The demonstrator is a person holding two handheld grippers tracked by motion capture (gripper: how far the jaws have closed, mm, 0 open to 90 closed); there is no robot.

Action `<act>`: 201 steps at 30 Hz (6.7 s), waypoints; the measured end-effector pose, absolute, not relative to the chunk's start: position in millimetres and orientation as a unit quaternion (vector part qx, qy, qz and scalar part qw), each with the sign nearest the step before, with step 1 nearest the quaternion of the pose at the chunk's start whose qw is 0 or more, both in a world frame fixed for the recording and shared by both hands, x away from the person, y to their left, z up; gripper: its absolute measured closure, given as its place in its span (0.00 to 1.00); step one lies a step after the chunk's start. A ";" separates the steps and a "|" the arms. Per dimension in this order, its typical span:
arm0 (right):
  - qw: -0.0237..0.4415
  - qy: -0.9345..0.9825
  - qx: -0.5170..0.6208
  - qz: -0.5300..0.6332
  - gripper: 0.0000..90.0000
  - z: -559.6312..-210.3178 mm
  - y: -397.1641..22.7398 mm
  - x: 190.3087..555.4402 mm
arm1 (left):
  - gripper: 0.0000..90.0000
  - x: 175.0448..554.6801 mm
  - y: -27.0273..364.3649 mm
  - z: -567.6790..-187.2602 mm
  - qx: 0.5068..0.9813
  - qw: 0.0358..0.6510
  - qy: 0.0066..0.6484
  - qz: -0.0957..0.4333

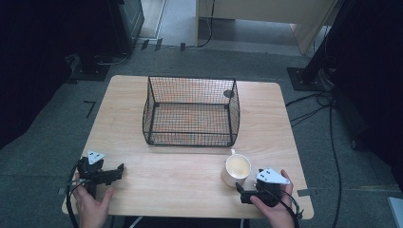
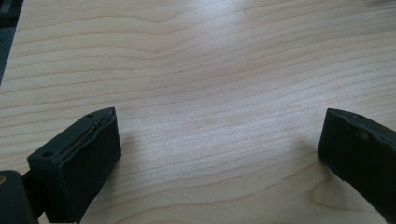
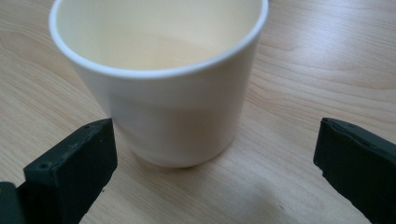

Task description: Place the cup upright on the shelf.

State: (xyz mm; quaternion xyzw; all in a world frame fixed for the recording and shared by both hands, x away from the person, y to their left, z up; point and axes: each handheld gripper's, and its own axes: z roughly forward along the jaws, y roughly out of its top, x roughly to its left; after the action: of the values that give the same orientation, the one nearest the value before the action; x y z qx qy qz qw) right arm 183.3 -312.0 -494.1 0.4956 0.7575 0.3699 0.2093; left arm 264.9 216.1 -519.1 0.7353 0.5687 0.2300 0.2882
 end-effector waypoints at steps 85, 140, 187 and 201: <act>0.274 0.712 0.446 0.467 0.11 -400.7 -237.4 258.6 | 0.00 264.9 215.9 -519.2 0.735 0.289 0.569 0.230; 0.278 0.716 0.426 0.479 0.11 -401.8 -182.5 431.6 | 0.00 264.9 215.9 -519.2 0.734 0.289 0.570 0.230; 0.176 0.831 0.372 0.375 0.11 -461.4 -165.9 463.3 | 0.00 264.8 216.2 -518.9 0.736 0.287 0.568 0.229; 0.171 0.835 0.379 0.361 0.00 -450.9 -166.4 457.7 | 0.00 264.8 216.2 -519.0 0.736 0.287 0.568 0.229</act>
State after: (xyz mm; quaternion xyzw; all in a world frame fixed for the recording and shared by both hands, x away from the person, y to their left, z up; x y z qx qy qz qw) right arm 457.7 -166.4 -450.9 0.3795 0.8346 0.3608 0.1712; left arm 264.8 216.2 -519.0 0.7363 0.5682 0.2294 0.2870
